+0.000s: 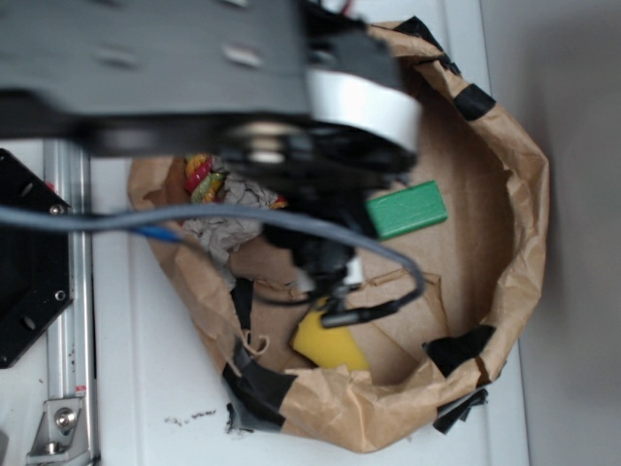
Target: Grab the green block.
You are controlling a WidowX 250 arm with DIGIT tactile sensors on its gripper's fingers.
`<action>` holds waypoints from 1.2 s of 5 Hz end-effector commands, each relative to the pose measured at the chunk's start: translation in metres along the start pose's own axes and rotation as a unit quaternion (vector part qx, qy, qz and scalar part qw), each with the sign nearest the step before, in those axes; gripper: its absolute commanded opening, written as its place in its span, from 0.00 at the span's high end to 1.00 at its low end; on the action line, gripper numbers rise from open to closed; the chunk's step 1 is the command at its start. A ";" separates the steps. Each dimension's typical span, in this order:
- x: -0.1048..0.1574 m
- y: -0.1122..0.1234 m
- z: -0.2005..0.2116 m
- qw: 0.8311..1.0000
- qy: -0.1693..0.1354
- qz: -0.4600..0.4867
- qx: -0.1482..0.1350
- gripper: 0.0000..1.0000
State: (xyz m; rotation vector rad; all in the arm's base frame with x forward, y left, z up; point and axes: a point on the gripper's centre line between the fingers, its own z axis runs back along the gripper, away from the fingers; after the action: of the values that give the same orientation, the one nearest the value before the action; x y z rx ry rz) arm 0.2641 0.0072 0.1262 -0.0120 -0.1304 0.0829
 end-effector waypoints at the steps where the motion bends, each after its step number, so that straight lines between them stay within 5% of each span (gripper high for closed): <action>1: 0.033 0.028 -0.071 1.000 -0.003 0.029 0.004 0.00; 3: 0.033 -0.016 -0.099 0.999 0.018 -0.024 -0.028 0.00; 4: 0.034 -0.043 -0.089 0.997 0.003 -0.072 -0.032 0.00; 6: 0.030 -0.050 -0.102 0.996 0.026 -0.078 -0.026 0.00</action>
State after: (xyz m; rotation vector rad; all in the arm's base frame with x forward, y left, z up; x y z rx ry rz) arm 0.3097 -0.0310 0.0219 -0.0508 -0.0540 -0.0575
